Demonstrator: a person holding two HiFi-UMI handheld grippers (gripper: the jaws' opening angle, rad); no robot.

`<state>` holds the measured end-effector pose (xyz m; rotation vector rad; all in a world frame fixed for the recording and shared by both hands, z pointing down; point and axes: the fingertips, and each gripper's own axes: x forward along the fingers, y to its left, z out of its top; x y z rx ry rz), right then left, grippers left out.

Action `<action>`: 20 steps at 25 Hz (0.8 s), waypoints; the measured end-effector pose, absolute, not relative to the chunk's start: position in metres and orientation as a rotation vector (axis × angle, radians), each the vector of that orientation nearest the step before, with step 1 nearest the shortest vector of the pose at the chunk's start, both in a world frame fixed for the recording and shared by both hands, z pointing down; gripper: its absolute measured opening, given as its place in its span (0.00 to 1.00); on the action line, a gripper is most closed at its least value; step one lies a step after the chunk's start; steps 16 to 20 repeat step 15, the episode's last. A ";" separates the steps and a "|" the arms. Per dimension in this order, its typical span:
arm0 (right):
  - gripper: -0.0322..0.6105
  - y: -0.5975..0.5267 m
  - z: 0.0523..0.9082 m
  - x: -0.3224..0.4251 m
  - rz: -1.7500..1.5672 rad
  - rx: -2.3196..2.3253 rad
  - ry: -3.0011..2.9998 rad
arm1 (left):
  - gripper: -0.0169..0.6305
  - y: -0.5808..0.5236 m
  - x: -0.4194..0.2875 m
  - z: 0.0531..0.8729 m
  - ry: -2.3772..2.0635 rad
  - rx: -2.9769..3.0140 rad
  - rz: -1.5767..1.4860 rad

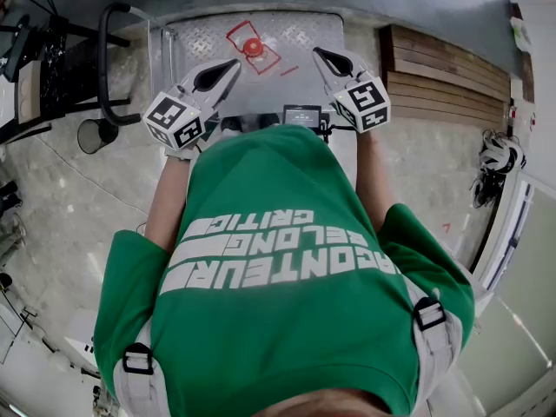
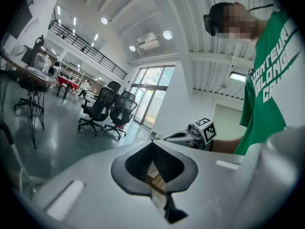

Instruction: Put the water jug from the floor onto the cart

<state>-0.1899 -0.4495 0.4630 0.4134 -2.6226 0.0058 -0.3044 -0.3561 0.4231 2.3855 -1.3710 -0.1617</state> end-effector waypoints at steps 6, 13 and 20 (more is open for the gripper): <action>0.04 -0.449 0.464 -0.191 0.006 0.409 -2.620 | 0.05 -0.354 -0.305 0.423 -1.373 2.380 -0.166; 0.04 -0.446 0.464 -0.194 0.006 0.400 -2.616 | 0.05 -0.351 -0.306 0.423 -1.378 2.373 -0.172; 0.04 -0.446 0.465 -0.194 0.005 0.399 -2.614 | 0.05 -0.351 -0.308 0.423 -1.379 2.372 -0.172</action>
